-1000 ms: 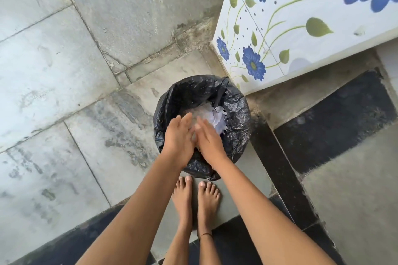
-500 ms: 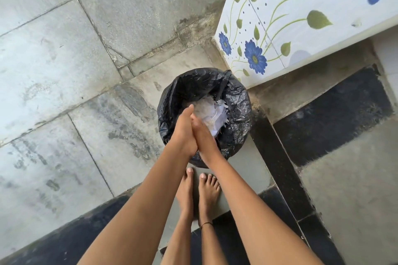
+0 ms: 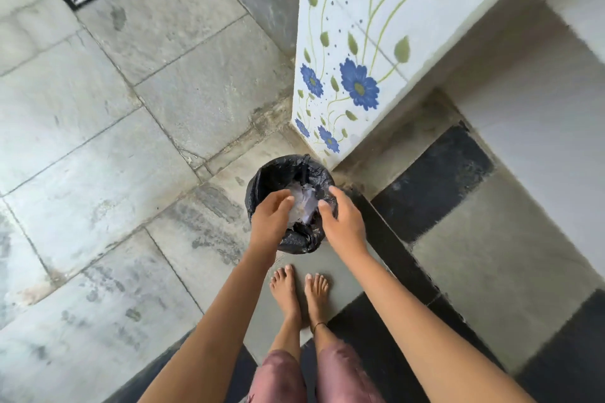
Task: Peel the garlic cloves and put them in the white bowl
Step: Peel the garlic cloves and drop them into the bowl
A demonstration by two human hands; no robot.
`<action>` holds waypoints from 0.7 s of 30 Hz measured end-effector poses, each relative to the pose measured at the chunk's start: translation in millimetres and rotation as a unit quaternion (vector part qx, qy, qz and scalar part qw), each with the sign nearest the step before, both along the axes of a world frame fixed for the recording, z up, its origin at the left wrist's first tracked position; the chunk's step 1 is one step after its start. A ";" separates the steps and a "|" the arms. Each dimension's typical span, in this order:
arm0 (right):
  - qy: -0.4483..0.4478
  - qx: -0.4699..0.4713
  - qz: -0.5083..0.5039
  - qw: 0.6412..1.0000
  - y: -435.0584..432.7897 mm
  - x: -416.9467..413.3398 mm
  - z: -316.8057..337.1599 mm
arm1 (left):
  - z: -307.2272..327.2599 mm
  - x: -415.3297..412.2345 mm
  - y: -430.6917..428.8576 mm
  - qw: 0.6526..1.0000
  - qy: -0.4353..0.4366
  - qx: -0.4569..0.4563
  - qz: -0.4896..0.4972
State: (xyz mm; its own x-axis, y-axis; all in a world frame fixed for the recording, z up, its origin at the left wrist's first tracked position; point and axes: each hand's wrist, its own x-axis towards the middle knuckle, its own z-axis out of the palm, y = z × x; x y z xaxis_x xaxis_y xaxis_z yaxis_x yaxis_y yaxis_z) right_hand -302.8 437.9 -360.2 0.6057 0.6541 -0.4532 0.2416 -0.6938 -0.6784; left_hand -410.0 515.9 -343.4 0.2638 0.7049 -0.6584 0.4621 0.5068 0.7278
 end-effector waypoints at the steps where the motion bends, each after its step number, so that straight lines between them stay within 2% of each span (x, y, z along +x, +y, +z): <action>1: -0.017 0.008 -0.006 1.000 -10.4 2.4 30.7 | 29.6 1.1 -7.7 0.999 0.000 0.032 -0.026; 3: -0.056 0.036 -0.011 0.998 -32.7 5.1 84.4 | 76.9 1.5 -25.4 0.991 0.006 0.098 -0.088; 6: -0.128 0.114 -0.048 0.984 -78.7 11.7 163.8 | 150.4 9.2 -60.3 0.959 0.006 0.205 -0.197; 11: -0.272 0.183 -0.081 0.941 -184.7 20.8 250.1 | 242.2 34.3 -134.0 0.895 -0.056 0.340 -0.283; 17: -0.408 0.221 -0.138 0.875 -321.6 49.6 313.9 | 314.3 89.2 -234.9 0.798 -0.126 0.461 -0.367; 19: -0.424 0.220 -0.171 0.862 -367.5 65.4 325.9 | 328.1 111.4 -275.3 0.771 -0.140 0.479 -0.395; 21: -0.435 0.213 -0.199 0.852 -415.3 81.5 333.9 | 339.8 133.1 -317.4 0.760 -0.157 0.476 -0.414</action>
